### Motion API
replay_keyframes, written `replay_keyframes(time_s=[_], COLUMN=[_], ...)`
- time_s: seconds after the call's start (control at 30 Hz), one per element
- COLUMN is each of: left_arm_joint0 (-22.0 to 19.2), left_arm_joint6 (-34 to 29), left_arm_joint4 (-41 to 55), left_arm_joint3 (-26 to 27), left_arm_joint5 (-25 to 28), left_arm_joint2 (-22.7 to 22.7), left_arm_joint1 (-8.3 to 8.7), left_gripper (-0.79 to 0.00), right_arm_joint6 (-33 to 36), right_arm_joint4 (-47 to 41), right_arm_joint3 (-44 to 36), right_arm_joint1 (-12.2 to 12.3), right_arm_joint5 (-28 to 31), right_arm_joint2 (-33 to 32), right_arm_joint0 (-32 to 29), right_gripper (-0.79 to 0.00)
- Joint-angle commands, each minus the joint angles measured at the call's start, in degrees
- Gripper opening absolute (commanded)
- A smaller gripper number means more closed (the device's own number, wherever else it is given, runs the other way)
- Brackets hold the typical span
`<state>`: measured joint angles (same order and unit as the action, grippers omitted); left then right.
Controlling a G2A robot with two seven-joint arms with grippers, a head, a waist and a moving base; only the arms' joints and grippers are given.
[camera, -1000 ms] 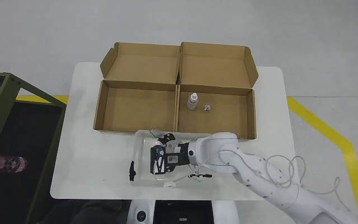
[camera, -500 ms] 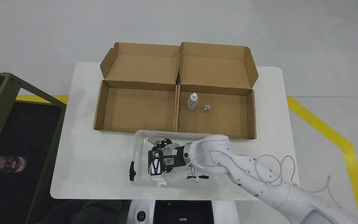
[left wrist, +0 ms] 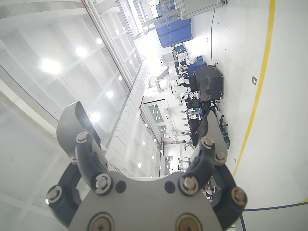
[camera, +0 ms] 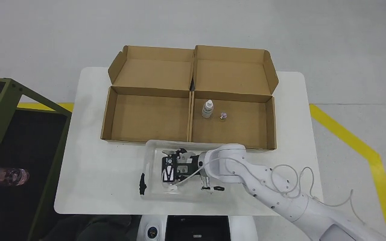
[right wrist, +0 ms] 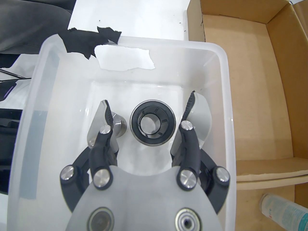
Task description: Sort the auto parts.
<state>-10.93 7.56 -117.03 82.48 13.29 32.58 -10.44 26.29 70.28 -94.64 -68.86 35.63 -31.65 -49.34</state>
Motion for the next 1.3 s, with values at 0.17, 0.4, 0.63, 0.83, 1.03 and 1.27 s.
replay_keyframes(time_s=[0.17, 0.4, 0.63, 0.83, 1.03, 1.27], left_arm_joint0=[0.00, 0.00, 0.00, 0.00, 0.00, 0.00], left_arm_joint6=[0.00, 0.00, 0.00, 0.00, 0.00, 0.00], left_arm_joint4=[0.00, 0.00, 0.00, 0.00, 0.00, 0.00], left_arm_joint3=[0.00, 0.00, 0.00, 0.00, 0.00, 0.00], left_arm_joint5=[0.00, 0.00, 0.00, 0.00, 0.00, 0.00], left_arm_joint2=[0.00, 0.00, 0.00, 0.00, 0.00, 0.00], left_arm_joint1=[0.00, 0.00, 0.00, 0.00, 0.00, 0.00], left_gripper=[0.000, 0.000, 0.000, 0.000, 0.000, 0.000], right_arm_joint6=[-0.45, -0.89, -1.15, -1.84, -3.20, -4.81], right_arm_joint4=[0.26, 1.03, 1.62, 1.69, 1.24, 0.12], right_arm_joint3=[2.00, 3.29, 4.11, 4.99, 4.51, 1.53], right_arm_joint1=[-0.40, -0.83, -1.56, -2.13, -2.33, -1.97], right_arm_joint5=[-0.44, 0.15, 0.55, 0.79, 1.67, 3.23], right_arm_joint2=[-0.93, -1.31, -0.85, -0.91, -1.86, -4.34], right_arm_joint0=[-0.12, -0.13, -0.04, 0.19, 0.05, -0.79], right_gripper=[-0.292, -0.323, -0.311, -0.533, -0.785, -0.785])
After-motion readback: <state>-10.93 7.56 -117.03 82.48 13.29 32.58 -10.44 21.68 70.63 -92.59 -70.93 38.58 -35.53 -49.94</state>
